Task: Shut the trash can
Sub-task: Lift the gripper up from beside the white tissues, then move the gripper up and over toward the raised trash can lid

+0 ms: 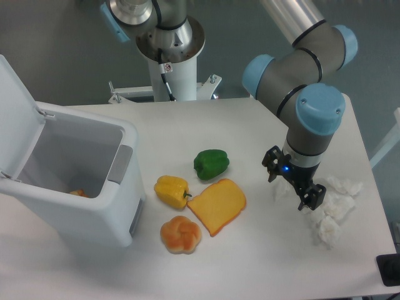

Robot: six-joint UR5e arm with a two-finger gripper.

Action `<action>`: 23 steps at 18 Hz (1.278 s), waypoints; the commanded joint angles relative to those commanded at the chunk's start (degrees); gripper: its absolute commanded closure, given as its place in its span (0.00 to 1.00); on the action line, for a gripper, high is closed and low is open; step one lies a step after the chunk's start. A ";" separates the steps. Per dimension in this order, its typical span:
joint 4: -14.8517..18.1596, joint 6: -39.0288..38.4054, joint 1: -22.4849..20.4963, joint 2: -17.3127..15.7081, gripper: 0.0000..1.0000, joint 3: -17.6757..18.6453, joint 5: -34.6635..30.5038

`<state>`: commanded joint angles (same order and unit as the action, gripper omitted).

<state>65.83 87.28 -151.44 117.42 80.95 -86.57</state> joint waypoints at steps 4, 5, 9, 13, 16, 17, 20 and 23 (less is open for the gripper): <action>0.00 0.00 0.09 -0.26 0.00 0.00 0.00; 0.00 0.00 0.09 -0.35 0.00 0.09 0.00; 0.00 -0.27 0.44 -1.05 0.00 1.23 0.09; 0.09 -0.97 0.35 -2.46 0.00 2.11 -0.26; 0.00 -1.49 0.35 -3.86 0.00 3.34 -0.09; 0.00 -2.37 0.18 -4.48 0.00 3.69 0.00; -0.17 -6.58 0.26 -6.32 0.00 6.32 0.88; -0.79 -9.14 0.70 -10.18 0.00 9.74 1.05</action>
<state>65.04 78.14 -150.74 107.25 90.69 -85.52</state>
